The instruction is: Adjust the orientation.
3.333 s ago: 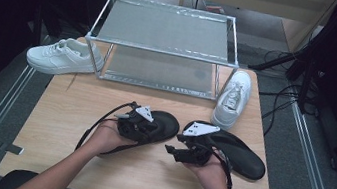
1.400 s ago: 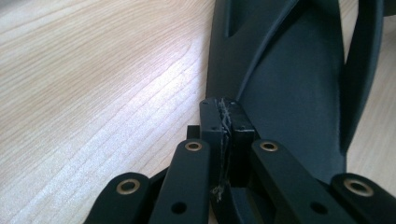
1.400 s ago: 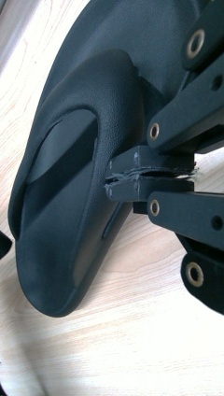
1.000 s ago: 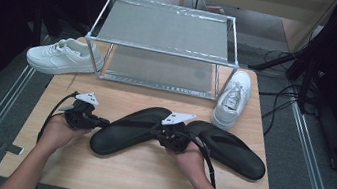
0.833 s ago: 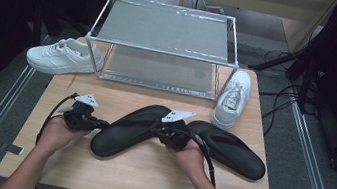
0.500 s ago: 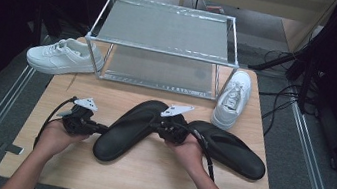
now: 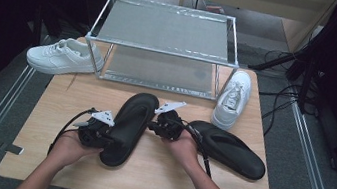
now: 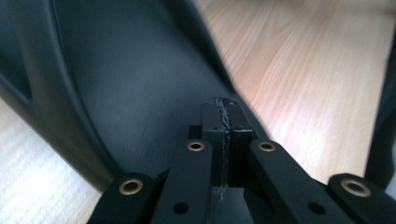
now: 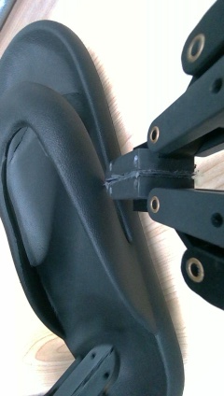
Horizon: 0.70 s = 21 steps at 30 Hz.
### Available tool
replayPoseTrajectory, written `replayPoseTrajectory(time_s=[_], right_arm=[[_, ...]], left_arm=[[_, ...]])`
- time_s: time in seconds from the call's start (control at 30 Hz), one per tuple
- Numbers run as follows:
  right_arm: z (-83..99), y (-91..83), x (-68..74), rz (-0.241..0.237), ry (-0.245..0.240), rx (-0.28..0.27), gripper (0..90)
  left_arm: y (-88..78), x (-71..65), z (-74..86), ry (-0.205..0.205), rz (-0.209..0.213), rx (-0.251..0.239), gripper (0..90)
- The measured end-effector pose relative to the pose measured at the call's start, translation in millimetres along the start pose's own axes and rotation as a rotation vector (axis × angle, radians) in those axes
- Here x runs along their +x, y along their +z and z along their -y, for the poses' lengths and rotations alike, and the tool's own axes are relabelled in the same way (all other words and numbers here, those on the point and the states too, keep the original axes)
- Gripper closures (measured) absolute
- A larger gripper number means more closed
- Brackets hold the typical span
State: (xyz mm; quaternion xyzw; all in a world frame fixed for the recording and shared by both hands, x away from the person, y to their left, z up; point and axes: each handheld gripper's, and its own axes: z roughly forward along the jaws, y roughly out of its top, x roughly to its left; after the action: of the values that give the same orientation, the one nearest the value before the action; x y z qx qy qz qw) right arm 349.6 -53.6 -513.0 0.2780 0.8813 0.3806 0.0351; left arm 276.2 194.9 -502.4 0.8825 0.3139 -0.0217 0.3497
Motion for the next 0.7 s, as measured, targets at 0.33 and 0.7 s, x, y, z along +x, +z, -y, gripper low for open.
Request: replayPoseTrajectory(time_s=[0.33, 0.7], right_arm=[[-4.9, -4.5, 2.8, -0.014, -0.009, -0.036, 90.0], [-15.3, 4.9, 2.1, -0.025, -0.029, -0.033, 90.0]], left_arm=[[-24.7, 26.6, 15.5, -0.100, -0.071, -0.056, 90.0], [-23.5, 46.8, 27.4, -0.164, -0.097, -0.034, 90.0]])
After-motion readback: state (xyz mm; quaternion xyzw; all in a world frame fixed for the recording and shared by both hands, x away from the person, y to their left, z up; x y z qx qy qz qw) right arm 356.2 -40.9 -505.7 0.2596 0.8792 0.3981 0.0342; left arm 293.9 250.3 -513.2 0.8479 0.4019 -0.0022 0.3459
